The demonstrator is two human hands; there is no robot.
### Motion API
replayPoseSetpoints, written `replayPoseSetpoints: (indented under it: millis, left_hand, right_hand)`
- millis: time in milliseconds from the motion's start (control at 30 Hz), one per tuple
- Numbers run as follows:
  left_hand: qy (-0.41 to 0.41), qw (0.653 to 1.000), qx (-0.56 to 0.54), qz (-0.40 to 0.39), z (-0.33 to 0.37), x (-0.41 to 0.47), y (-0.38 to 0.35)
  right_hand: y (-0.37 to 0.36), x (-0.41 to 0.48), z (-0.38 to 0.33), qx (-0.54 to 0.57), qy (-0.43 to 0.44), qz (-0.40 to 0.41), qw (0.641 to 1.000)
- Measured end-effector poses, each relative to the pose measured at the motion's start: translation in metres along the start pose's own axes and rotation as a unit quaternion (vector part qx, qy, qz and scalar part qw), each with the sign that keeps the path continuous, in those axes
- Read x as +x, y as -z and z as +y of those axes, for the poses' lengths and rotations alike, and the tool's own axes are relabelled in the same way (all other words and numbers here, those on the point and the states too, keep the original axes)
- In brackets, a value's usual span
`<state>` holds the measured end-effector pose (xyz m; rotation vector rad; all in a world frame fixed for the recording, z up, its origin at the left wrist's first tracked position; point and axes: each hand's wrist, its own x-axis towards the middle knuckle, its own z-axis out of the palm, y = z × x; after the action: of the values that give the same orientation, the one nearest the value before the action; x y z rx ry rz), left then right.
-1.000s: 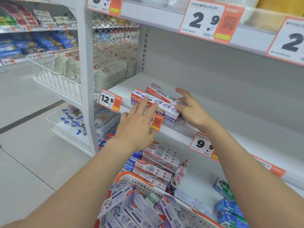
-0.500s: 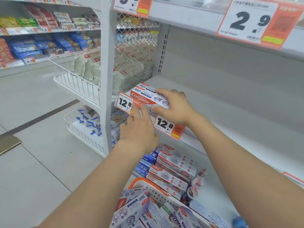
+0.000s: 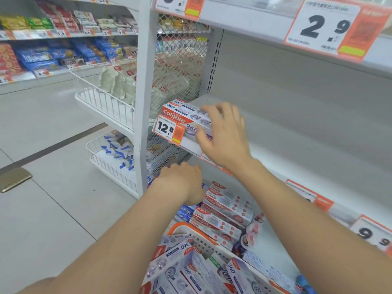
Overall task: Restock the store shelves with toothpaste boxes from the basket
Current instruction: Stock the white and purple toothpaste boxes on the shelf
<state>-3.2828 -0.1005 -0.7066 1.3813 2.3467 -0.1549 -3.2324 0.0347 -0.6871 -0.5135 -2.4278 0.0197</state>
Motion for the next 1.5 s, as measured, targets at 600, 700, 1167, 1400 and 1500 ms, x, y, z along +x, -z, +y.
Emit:
replayPoseSetpoints:
  millis: [600, 700, 1167, 1400, 1500]
  left_hand:
    - [-0.034, 0.983, 0.114, -0.138, 0.039, -0.055, -0.155]
    - [-0.042, 0.981, 0.134, -0.134, 0.037, -0.066, -0.186]
    - [-0.182, 0.976, 0.087, -0.077, 0.068, -0.092, -0.183]
    - [-0.19, 0.978, -0.073, -0.038, 0.073, -0.081, -0.178]
    - [-0.187, 0.981, -0.017, -0.055, 0.073, -0.085, -0.19]
  right_hand:
    - [0.081, -0.292, 0.0, -0.054, -0.139, -0.546, 0.824]
    - [0.078, -0.323, 0.002, -0.049, -0.167, -0.585, 0.792]
    - [0.079, -0.346, 0.004, -0.074, -0.181, -0.465, 0.863]
    - [0.091, -0.314, 0.023, 0.072, -0.251, -0.411, 0.873]
    - [0.093, -0.311, 0.029, 0.085, -0.271, -0.412, 0.866]
